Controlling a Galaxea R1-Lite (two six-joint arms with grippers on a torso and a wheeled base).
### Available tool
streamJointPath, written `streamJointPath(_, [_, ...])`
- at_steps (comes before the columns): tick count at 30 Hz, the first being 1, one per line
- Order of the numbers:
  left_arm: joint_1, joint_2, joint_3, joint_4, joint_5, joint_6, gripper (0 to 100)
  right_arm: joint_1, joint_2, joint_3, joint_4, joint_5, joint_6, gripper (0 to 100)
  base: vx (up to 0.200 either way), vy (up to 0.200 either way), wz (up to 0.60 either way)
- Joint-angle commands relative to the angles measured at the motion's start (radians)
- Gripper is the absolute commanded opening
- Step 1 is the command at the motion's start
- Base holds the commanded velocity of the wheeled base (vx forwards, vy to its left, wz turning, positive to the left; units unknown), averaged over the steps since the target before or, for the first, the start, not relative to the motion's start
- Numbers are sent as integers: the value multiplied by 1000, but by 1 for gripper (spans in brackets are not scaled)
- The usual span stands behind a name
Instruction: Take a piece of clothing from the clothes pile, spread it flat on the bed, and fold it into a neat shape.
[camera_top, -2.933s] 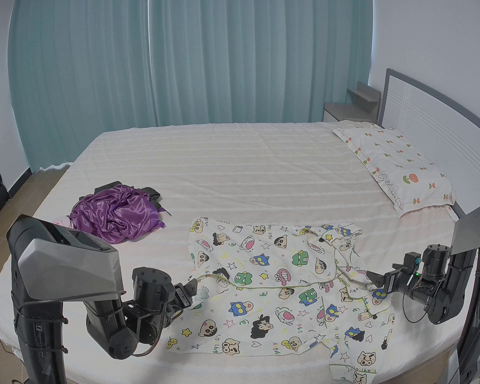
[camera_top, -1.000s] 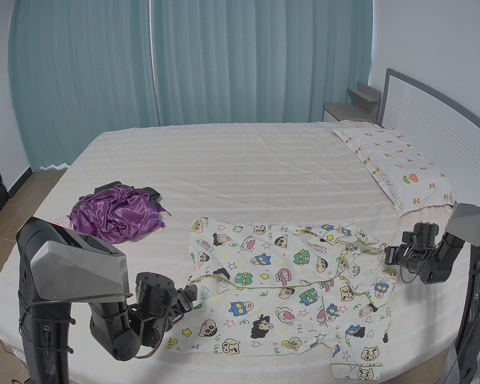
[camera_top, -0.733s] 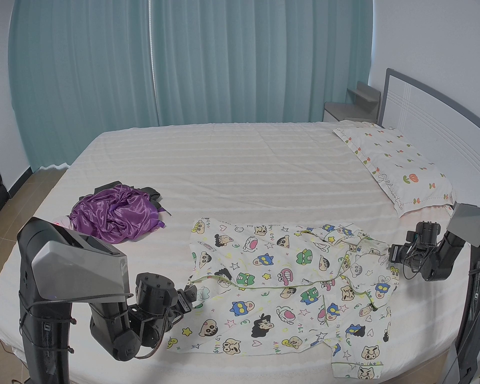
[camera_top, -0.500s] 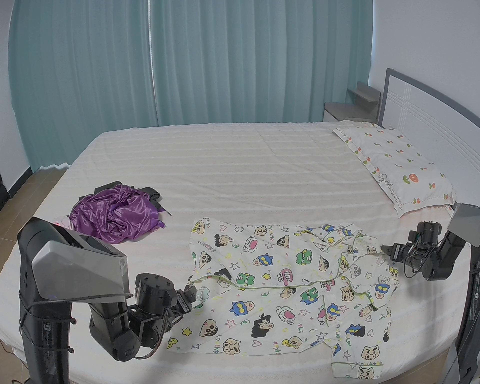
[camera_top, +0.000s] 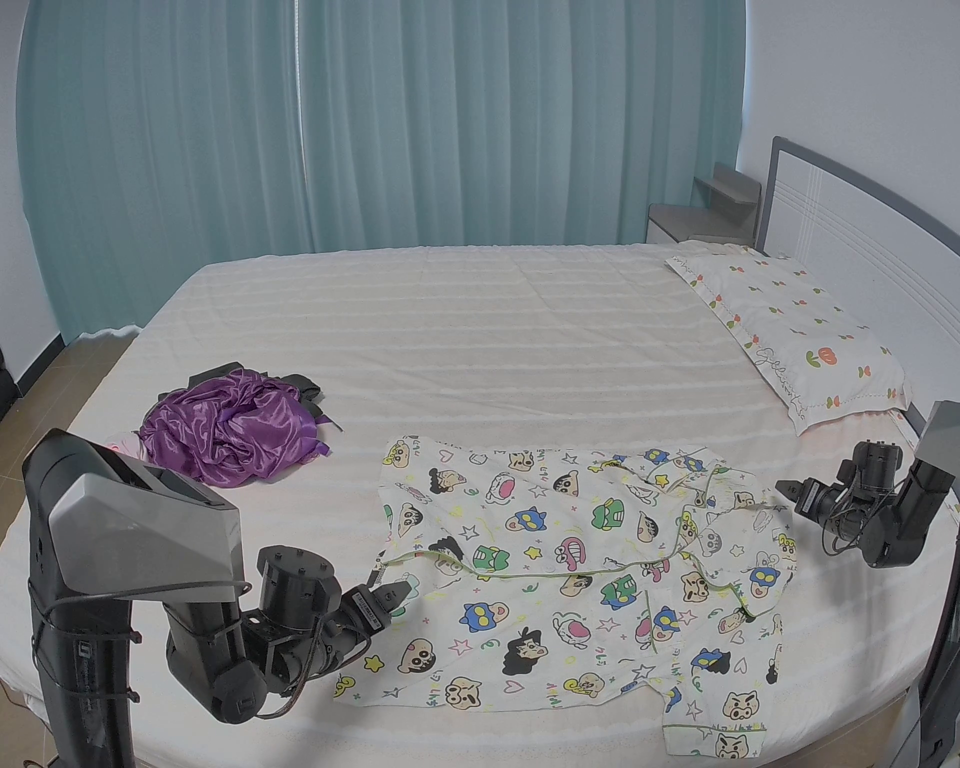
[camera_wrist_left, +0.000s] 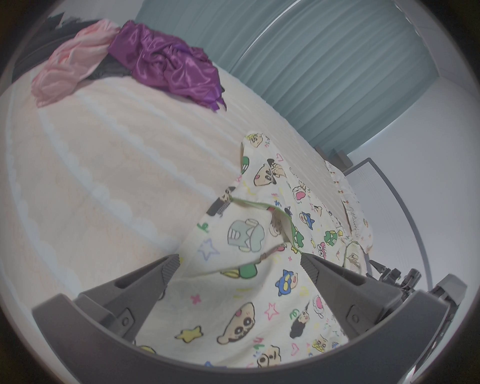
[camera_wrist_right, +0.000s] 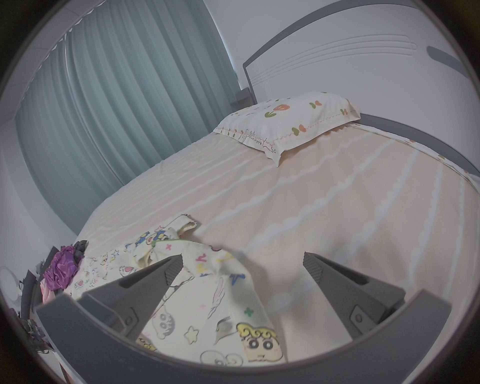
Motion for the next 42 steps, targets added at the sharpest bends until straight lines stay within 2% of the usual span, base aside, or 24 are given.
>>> streamJointPath(1, [8, -8, 35, 1, -27, -21, 100, 9, -85, 125, -82, 10, 8, 100, 0, 0, 0])
streamJointPath(5, [8, -13, 55, 1, -32, -26, 100, 21, -95, 196, -149, 24, 6, 100, 0, 0, 0])
streamJointPath(14, [-35, -50, 105, 1, -38, -32, 100, 32, -95, 231, -171, 25, 8, 100, 0, 0, 0])
streamJointPath(22, [-72, -21, 8, 1, -38, -32, 100, 55, -100, 233, -175, 24, 14, 100, 0, 0, 0])
streamJointPath(27, [-154, 1, -30, -1, -38, -29, 100, 69, -112, 248, -175, 24, 15, 100, 0, 0, 0])
streamJointPath(28, [-197, 1, -21, -2, -38, -28, 100, 75, -115, 254, -177, 24, 15, 100, 0, 0, 0])
streamJointPath(33, [-305, 27, -7, -5, -30, -15, 100, 86, -121, 276, -217, 22, 15, 100, 0, 0, 0])
streamJointPath(39, [-392, 33, 80, -34, -30, 48, 100, 95, -121, 305, -256, 21, 15, 100, 0, 0, 0])
streamJointPath(42, [-411, 38, 123, -65, -33, 63, 100, 93, -121, 308, -263, 21, 15, 100, 0, 0, 0])
